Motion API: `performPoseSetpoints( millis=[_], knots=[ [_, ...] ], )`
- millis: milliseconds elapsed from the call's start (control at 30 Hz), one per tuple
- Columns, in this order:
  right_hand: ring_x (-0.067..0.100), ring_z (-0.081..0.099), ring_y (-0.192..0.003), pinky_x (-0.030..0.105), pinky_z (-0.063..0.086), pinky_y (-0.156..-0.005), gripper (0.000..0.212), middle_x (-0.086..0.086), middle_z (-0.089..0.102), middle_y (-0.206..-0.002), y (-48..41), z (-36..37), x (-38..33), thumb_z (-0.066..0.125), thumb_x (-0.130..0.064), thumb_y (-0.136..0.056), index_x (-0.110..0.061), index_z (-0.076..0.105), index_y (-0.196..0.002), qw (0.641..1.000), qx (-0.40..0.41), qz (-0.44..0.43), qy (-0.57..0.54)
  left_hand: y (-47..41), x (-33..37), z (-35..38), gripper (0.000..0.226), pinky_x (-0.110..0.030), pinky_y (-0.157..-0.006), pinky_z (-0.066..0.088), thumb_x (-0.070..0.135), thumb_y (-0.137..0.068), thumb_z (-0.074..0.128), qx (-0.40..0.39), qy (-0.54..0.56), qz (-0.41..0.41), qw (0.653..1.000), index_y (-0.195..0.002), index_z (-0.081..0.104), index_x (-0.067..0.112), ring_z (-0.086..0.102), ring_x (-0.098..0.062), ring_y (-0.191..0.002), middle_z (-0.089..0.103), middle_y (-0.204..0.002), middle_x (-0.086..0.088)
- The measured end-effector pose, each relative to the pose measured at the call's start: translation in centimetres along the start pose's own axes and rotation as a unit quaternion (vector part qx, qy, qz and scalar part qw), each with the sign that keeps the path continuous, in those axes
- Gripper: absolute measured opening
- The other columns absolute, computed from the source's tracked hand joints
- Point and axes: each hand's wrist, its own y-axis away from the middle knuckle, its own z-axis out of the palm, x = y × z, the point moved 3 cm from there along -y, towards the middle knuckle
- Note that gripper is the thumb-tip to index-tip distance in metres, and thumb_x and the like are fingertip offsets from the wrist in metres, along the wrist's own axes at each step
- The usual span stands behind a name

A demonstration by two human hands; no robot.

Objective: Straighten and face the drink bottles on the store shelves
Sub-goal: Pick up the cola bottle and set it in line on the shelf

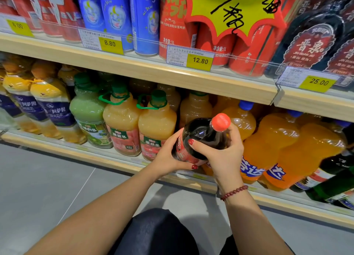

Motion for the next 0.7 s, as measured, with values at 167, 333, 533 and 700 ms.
performPoseSetpoints(
  millis=[167, 333, 533, 700],
  knots=[
    [0.012, 0.065, -0.105, 0.044, 0.057, -0.087, 0.072, -0.009, 0.069, -0.110, -0.1, -1.6, -1.4, 0.089, -0.032, -0.047, -0.031, 0.063, -0.114, 0.998, -0.022, 0.018, -0.055, 0.0, 1.2, 0.6, 0.099, -0.041, -0.097, 0.052, 0.027, -0.052, 0.093, -0.017, -0.026, 0.027, 0.999, -0.136, 0.040, 0.027, 0.057, -0.014, -0.120, 0.057, -0.129, 0.006],
    [0.013, 0.065, -0.106, 0.043, 0.056, -0.089, 0.074, -0.005, 0.070, -0.112, 0.0, -1.5, -2.0, 0.086, -0.029, -0.048, -0.024, 0.062, -0.118, 0.994, -0.079, 0.032, -0.071, 1.7, 1.0, 1.2, 0.095, -0.032, -0.092, 0.053, 0.034, -0.047, 0.092, 0.065, -0.029, 0.045, 0.996, -0.131, 0.048, 0.026, 0.061, -0.012, -0.114, 0.063, -0.122, 0.008],
    [0.002, 0.057, -0.116, 0.020, 0.051, -0.091, 0.085, -0.013, 0.060, -0.125, -1.3, -0.5, -1.3, 0.084, -0.024, -0.061, -0.018, 0.046, -0.136, 0.975, -0.209, 0.019, -0.077, 2.9, 0.6, 0.3, 0.084, -0.021, -0.076, 0.054, 0.034, -0.041, 0.091, 0.140, 0.027, 0.005, 0.990, -0.118, 0.057, 0.027, 0.066, -0.011, -0.100, 0.070, -0.108, 0.008],
    [0.008, 0.048, -0.129, 0.026, 0.046, -0.102, 0.097, -0.005, 0.046, -0.142, -1.4, 1.2, 0.2, 0.080, -0.030, -0.061, -0.018, 0.032, -0.144, 0.958, -0.263, 0.032, -0.107, 4.0, 0.2, -0.4, 0.073, -0.015, -0.067, 0.053, 0.033, -0.035, 0.090, 0.174, 0.063, -0.041, 0.982, -0.102, 0.061, 0.030, 0.069, -0.002, -0.085, 0.073, -0.093, 0.015]
  ],
)
